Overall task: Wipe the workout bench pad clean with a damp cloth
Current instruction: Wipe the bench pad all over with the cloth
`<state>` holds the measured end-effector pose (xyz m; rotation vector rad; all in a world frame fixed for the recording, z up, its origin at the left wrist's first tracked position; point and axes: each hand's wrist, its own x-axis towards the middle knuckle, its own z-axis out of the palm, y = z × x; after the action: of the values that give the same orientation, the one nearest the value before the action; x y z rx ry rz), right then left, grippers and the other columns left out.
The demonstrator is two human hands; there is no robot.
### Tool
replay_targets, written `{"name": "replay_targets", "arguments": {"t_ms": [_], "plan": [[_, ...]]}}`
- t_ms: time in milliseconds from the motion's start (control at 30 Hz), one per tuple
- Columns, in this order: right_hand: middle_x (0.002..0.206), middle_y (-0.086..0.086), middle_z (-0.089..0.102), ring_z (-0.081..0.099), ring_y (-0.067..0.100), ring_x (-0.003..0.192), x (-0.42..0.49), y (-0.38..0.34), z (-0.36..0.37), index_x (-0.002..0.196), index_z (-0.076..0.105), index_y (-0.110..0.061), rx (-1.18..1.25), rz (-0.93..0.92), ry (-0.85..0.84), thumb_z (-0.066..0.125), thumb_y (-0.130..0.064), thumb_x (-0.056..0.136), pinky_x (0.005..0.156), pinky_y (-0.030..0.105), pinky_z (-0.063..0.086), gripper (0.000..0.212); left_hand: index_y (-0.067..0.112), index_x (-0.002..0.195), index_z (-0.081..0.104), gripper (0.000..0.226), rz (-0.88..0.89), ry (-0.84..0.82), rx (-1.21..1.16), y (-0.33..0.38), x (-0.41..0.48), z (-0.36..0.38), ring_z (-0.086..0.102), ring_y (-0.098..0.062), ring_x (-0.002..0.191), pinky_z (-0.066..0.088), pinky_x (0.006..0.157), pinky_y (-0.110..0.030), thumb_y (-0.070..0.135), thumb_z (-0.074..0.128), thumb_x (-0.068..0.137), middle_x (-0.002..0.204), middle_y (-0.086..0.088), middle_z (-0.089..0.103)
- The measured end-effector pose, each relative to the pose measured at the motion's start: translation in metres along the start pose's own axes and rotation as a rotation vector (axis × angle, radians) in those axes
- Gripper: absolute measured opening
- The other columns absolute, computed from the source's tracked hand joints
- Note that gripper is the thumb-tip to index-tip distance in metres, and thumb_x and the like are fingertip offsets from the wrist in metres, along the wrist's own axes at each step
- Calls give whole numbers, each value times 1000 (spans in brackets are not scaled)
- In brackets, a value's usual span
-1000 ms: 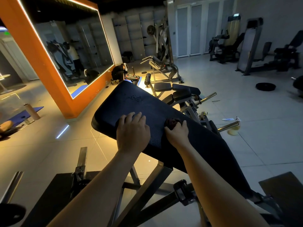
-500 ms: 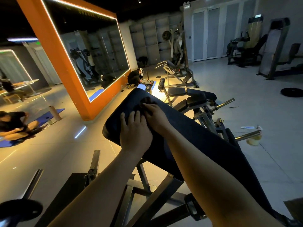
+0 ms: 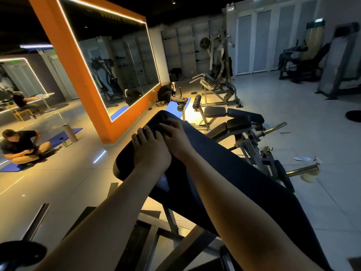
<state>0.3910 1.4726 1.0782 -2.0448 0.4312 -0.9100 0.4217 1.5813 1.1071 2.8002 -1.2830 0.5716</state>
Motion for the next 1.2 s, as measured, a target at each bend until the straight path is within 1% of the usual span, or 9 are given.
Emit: {"name": "replay_targets", "arguments": {"t_ms": [67,167,233,367,500,600,867,1000,1200], "plan": [[155,2,34,32,5,133,6,10,-10,139,56,-10,-78,-45,22,52,-10,101,96,1,25,38,21,155,24,57,23,8,23,1,1,3,6,-45,149,6,119,-56,37,30,101,162,-25,10],[151,6,44,46,23,135,-4,66,-40,133,60,-14,-156,240,113,48,-7,101,108,31,38,36,26,157,19,60,25,-30,70,2,5,6,2,-48,148,3,118,-59,42,32,100,163,-26,3],[132,9,60,60,25,115,-19,103,-58,114,67,-17,-68,516,216,45,-9,100,103,48,49,27,28,157,17,61,13,-73,76,6,10,7,-2,-49,148,0,117,-62,44,32,100,164,-23,0],[95,8,69,66,21,86,-2,95,-50,90,66,-13,-24,598,303,48,-10,99,74,34,52,21,30,158,12,60,29,-129,91,19,27,8,-7,-49,148,-4,117,-65,43,29,101,165,-19,-4],[122,5,67,60,16,109,55,35,-17,127,64,-13,32,232,100,48,-10,99,93,35,50,32,25,159,5,64,26,-162,96,28,42,9,-10,-45,150,-7,117,-64,41,29,102,166,-14,-6],[141,5,58,54,20,126,72,27,-9,136,59,-14,-53,95,33,50,-8,98,104,39,47,39,20,159,9,63,27,-123,102,27,43,12,-8,-42,150,-6,118,-63,39,28,102,167,-12,-3],[88,6,69,65,18,76,23,128,-67,90,65,-13,-80,683,235,47,-15,101,63,30,48,22,27,158,15,59,46,-59,79,24,45,21,-4,-43,150,-5,118,-63,43,25,102,167,-15,2],[94,3,68,64,17,86,50,96,-42,104,69,-9,-70,516,267,49,-14,101,73,29,50,20,22,158,15,62,27,-31,48,25,45,20,-1,-41,151,-2,119,-61,42,28,101,167,-13,5],[125,6,66,59,19,117,93,14,-11,130,62,-15,7,77,-10,46,-14,103,98,34,48,32,12,156,21,60,-6,-1,30,28,43,12,6,-35,152,6,122,-56,35,34,102,165,-14,13]]}}
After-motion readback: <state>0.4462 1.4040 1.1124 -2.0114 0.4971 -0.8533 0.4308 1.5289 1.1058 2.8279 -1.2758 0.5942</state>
